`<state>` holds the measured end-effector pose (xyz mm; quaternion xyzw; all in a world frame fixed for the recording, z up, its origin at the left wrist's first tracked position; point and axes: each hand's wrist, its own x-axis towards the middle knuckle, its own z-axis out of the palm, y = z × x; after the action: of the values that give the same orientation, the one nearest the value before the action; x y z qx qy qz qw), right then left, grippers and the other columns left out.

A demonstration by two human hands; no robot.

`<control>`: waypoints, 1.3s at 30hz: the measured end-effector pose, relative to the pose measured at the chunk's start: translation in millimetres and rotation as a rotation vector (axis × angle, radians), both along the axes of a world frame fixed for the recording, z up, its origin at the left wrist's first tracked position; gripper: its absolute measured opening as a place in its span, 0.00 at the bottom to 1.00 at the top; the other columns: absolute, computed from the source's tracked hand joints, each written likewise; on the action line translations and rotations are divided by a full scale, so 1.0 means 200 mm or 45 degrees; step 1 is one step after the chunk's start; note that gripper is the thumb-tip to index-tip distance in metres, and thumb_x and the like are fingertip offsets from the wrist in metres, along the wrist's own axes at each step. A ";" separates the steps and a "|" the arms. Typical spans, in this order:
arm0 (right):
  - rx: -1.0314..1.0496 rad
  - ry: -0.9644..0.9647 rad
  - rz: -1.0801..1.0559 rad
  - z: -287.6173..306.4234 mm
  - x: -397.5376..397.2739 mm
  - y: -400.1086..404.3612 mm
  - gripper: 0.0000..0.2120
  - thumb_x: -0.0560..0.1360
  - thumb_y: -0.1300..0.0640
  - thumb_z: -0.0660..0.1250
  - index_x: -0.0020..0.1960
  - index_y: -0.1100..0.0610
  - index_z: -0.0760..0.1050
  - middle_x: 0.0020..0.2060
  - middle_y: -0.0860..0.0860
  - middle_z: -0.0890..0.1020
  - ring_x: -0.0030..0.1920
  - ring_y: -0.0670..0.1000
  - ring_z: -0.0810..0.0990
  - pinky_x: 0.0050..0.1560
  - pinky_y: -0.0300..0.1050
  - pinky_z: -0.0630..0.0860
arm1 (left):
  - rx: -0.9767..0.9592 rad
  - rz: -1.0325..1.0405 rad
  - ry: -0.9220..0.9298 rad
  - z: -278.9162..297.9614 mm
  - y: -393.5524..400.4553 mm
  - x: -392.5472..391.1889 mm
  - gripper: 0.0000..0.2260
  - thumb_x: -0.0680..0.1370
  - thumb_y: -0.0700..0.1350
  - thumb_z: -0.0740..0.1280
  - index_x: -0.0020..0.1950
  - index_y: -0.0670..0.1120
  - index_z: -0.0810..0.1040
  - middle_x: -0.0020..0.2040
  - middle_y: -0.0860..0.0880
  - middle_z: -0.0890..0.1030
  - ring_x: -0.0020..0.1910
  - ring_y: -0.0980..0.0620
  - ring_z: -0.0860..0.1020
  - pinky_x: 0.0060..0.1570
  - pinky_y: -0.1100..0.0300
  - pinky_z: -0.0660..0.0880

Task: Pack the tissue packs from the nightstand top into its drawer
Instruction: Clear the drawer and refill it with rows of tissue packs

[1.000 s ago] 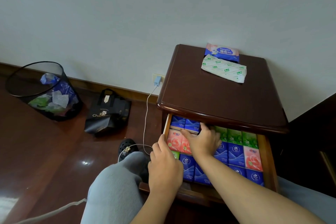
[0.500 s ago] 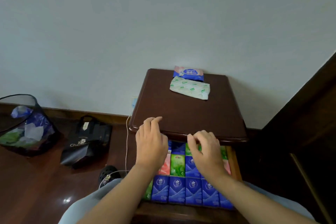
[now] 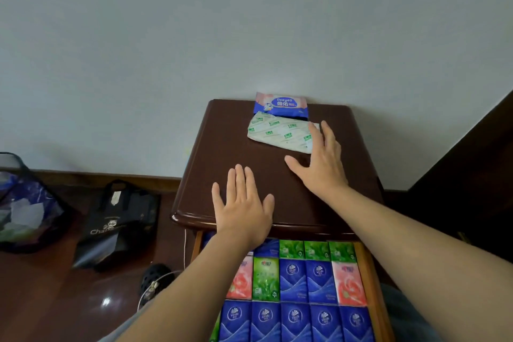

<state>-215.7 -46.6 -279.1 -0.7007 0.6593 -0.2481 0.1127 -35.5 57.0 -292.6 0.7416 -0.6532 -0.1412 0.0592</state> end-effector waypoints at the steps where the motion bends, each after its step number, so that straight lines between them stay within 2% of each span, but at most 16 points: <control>1: -0.017 0.019 0.009 0.00 0.01 -0.05 0.45 0.75 0.36 0.70 0.83 0.47 0.52 0.83 0.52 0.51 0.81 0.58 0.54 0.78 0.57 0.62 | -0.015 0.006 0.008 0.00 0.00 0.00 0.34 0.84 0.63 0.42 0.83 0.47 0.34 0.84 0.48 0.35 0.82 0.50 0.32 0.77 0.42 0.31; 3: -0.044 0.060 0.035 0.00 0.03 -0.13 0.41 0.76 0.36 0.68 0.82 0.46 0.55 0.83 0.52 0.55 0.81 0.57 0.56 0.79 0.57 0.61 | -0.025 0.019 0.039 0.00 0.01 0.00 0.34 0.84 0.63 0.42 0.83 0.47 0.32 0.84 0.49 0.35 0.82 0.51 0.32 0.77 0.43 0.30; 6: 0.002 0.258 0.085 -0.01 0.04 -0.18 0.32 0.79 0.35 0.60 0.80 0.46 0.64 0.79 0.51 0.66 0.79 0.57 0.60 0.80 0.61 0.58 | -0.019 0.050 0.101 0.01 -0.01 0.00 0.35 0.83 0.64 0.42 0.82 0.49 0.31 0.84 0.52 0.35 0.81 0.53 0.32 0.75 0.46 0.28; 9: 0.121 0.314 0.144 -0.01 0.03 -0.12 0.28 0.83 0.37 0.55 0.80 0.45 0.65 0.81 0.50 0.64 0.82 0.58 0.55 0.82 0.61 0.48 | -0.040 0.088 0.208 0.01 -0.01 0.00 0.37 0.82 0.67 0.43 0.82 0.50 0.31 0.84 0.53 0.36 0.81 0.56 0.33 0.73 0.50 0.26; 13: 0.159 0.293 0.246 0.01 -0.03 0.13 0.29 0.84 0.37 0.55 0.82 0.44 0.62 0.83 0.49 0.61 0.83 0.61 0.52 0.82 0.61 0.46 | -0.118 0.100 0.440 0.05 0.03 0.03 0.37 0.83 0.64 0.50 0.84 0.51 0.34 0.86 0.53 0.44 0.83 0.58 0.39 0.78 0.54 0.31; 16: 0.166 0.280 0.326 0.02 -0.10 0.38 0.31 0.82 0.33 0.57 0.81 0.43 0.63 0.82 0.47 0.61 0.83 0.61 0.52 0.82 0.63 0.47 | -0.191 0.081 0.681 0.10 0.10 0.06 0.34 0.85 0.58 0.57 0.85 0.56 0.42 0.85 0.55 0.52 0.83 0.57 0.47 0.80 0.53 0.37; 18: 0.190 0.279 0.378 0.02 -0.15 0.53 0.32 0.81 0.32 0.57 0.82 0.42 0.62 0.83 0.45 0.60 0.84 0.57 0.51 0.82 0.63 0.46 | -0.230 0.026 0.815 0.12 0.20 0.07 0.31 0.85 0.54 0.62 0.84 0.58 0.51 0.83 0.55 0.59 0.83 0.57 0.50 0.80 0.54 0.38; 20: 0.190 0.291 0.430 0.02 -0.19 0.67 0.31 0.82 0.35 0.60 0.82 0.42 0.61 0.83 0.44 0.60 0.84 0.55 0.51 0.82 0.60 0.46 | -0.267 -0.004 0.903 0.12 0.33 0.06 0.26 0.83 0.52 0.66 0.81 0.57 0.64 0.81 0.54 0.65 0.83 0.56 0.53 0.82 0.54 0.41; 21: 0.177 0.298 0.458 0.02 -0.21 0.73 0.30 0.83 0.38 0.61 0.82 0.42 0.61 0.82 0.44 0.60 0.84 0.55 0.51 0.82 0.58 0.46 | -0.287 0.002 0.925 0.12 0.40 0.05 0.25 0.82 0.52 0.69 0.78 0.56 0.68 0.79 0.53 0.68 0.82 0.55 0.57 0.82 0.52 0.47; 24: 0.092 0.230 0.510 0.02 -0.29 0.89 0.23 0.85 0.49 0.62 0.80 0.44 0.67 0.79 0.43 0.66 0.82 0.50 0.57 0.81 0.48 0.52 | -0.368 -0.006 0.845 0.07 0.61 0.03 0.24 0.79 0.53 0.73 0.74 0.55 0.73 0.72 0.59 0.71 0.73 0.62 0.66 0.75 0.56 0.67; 26: -0.004 0.230 0.530 0.02 -0.34 1.01 0.21 0.85 0.51 0.62 0.77 0.43 0.70 0.75 0.39 0.71 0.76 0.45 0.64 0.77 0.42 0.62 | -0.400 -0.052 0.802 0.02 0.73 0.02 0.21 0.79 0.50 0.74 0.71 0.56 0.75 0.66 0.64 0.73 0.67 0.66 0.70 0.69 0.60 0.73; 28: -0.089 0.299 0.571 -0.02 -0.37 1.12 0.20 0.83 0.51 0.62 0.75 0.42 0.73 0.70 0.37 0.75 0.68 0.44 0.68 0.69 0.40 0.72 | -0.381 -0.080 0.786 -0.03 0.81 0.01 0.19 0.78 0.45 0.75 0.68 0.55 0.78 0.63 0.64 0.74 0.65 0.66 0.72 0.66 0.59 0.75; 31: -0.146 0.382 0.627 -0.09 -0.39 1.20 0.20 0.81 0.53 0.67 0.72 0.44 0.76 0.66 0.38 0.78 0.63 0.46 0.73 0.65 0.39 0.75 | -0.257 -0.086 0.714 -0.07 0.86 0.00 0.19 0.78 0.43 0.74 0.66 0.57 0.78 0.61 0.65 0.72 0.62 0.66 0.72 0.66 0.63 0.75; 34: -0.117 0.415 0.588 -0.15 -0.38 1.20 0.20 0.80 0.56 0.70 0.71 0.48 0.78 0.67 0.42 0.78 0.65 0.50 0.75 0.66 0.44 0.77 | -0.168 -0.069 0.704 -0.08 0.87 -0.02 0.21 0.79 0.43 0.73 0.71 0.54 0.76 0.63 0.63 0.70 0.63 0.63 0.72 0.61 0.77 0.70; 37: 0.026 0.399 0.466 -0.19 -0.34 1.14 0.22 0.84 0.57 0.61 0.78 0.51 0.69 0.76 0.45 0.69 0.74 0.50 0.65 0.75 0.42 0.69 | -0.037 -0.077 0.744 -0.07 0.85 -0.05 0.29 0.80 0.42 0.72 0.79 0.55 0.67 0.71 0.61 0.64 0.67 0.63 0.68 0.52 0.85 0.66; 39: 0.053 0.395 0.404 -0.23 -0.31 1.11 0.26 0.83 0.61 0.60 0.80 0.53 0.64 0.78 0.46 0.65 0.77 0.50 0.61 0.75 0.40 0.64 | 0.041 -0.115 0.762 -0.09 0.83 -0.08 0.32 0.81 0.42 0.70 0.82 0.54 0.61 0.77 0.57 0.57 0.71 0.62 0.63 0.55 0.84 0.65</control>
<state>-278.4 174.9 -324.7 -0.8230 0.5553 -0.1026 0.0621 -51.9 223.8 -310.8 0.6381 -0.6368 -0.3662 0.2309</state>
